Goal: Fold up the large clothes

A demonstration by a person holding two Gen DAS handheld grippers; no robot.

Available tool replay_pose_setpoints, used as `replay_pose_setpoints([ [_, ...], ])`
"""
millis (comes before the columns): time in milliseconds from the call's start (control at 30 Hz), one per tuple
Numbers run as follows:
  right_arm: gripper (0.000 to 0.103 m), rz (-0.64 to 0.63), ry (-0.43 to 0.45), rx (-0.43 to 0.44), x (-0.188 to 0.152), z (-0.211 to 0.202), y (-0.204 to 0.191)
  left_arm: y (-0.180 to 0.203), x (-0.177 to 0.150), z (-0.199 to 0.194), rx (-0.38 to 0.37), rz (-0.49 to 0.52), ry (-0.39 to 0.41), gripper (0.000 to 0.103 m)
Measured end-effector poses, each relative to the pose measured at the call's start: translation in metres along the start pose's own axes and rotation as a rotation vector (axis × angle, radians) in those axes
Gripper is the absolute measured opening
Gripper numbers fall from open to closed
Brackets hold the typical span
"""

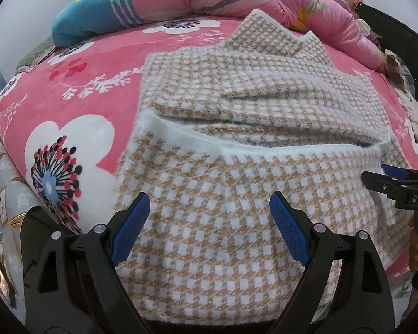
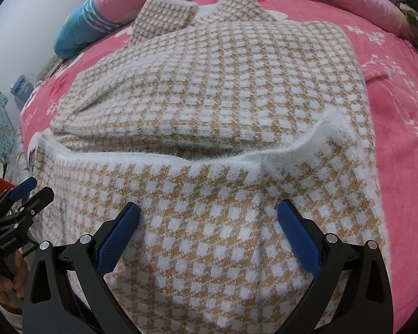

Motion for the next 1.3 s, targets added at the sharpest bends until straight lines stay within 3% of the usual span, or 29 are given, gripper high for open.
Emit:
replay_pose_setpoints([
  [400,0.097,-0.003,-0.025,0.014,0.009,-0.006,-0.001,-0.008,0.017,-0.012,0.020,0.017,0.056,0.084],
  [700,0.097,-0.083,0.104,0.083,0.045,-0.060,-0.020,-0.011,0.060,-0.021,0.021,0.040,0.127,0.084],
  [867,0.097,-0.102,0.191,0.129,0.101,-0.085,-0.021,-0.016,0.094,-0.010,-0.017,0.018,0.130,0.084],
  [1033,0.097,-0.094,0.214,0.134,0.169,-0.075,-0.014,-0.012,0.132,0.023,-0.045,0.012,0.092,0.084],
  [1300,0.097,0.137,0.074,0.242,0.273,0.009,0.029,-0.005,0.170,0.085,-0.043,0.004,0.035,0.084],
])
Point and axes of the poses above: each gripper's, at about its wrist camera, not at the fingertips, and z roughly the way its jaws point, y to its right, x to its top, the point moved 2 cm from there along z, roughly the way its jaws point, and after that the axes turned 2 degrees about z, right-handed, at the moved point
